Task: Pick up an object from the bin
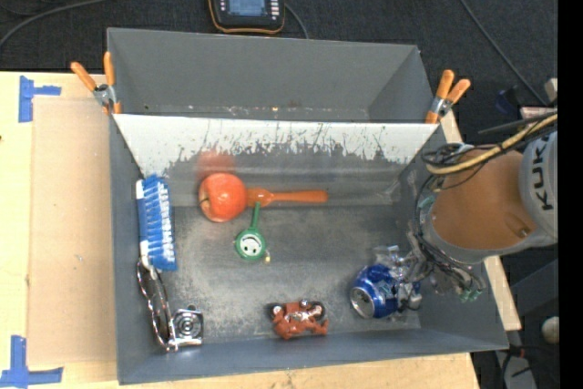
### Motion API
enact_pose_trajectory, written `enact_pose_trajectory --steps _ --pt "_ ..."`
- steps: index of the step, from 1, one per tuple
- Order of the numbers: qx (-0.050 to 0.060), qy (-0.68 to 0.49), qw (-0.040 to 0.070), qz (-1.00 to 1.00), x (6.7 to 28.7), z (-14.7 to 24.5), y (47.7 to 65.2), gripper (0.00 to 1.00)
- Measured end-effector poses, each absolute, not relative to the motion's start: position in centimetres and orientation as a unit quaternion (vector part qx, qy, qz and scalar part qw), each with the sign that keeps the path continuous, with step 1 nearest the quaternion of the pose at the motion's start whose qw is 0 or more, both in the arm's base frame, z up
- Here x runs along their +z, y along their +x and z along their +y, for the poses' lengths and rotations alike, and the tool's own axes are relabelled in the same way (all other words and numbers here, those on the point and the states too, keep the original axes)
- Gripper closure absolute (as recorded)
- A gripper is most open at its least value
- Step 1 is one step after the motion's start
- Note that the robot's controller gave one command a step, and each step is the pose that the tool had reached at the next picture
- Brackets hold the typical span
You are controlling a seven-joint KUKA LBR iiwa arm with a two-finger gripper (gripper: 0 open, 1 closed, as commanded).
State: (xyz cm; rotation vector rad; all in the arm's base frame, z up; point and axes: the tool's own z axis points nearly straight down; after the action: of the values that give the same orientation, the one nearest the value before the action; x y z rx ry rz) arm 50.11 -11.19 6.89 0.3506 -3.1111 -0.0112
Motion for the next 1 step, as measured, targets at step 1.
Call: enact_pose_trajectory --steps 1 --pt "-0.004 0.112 0.006 -0.994 7.12 -11.13 50.09 1.00"
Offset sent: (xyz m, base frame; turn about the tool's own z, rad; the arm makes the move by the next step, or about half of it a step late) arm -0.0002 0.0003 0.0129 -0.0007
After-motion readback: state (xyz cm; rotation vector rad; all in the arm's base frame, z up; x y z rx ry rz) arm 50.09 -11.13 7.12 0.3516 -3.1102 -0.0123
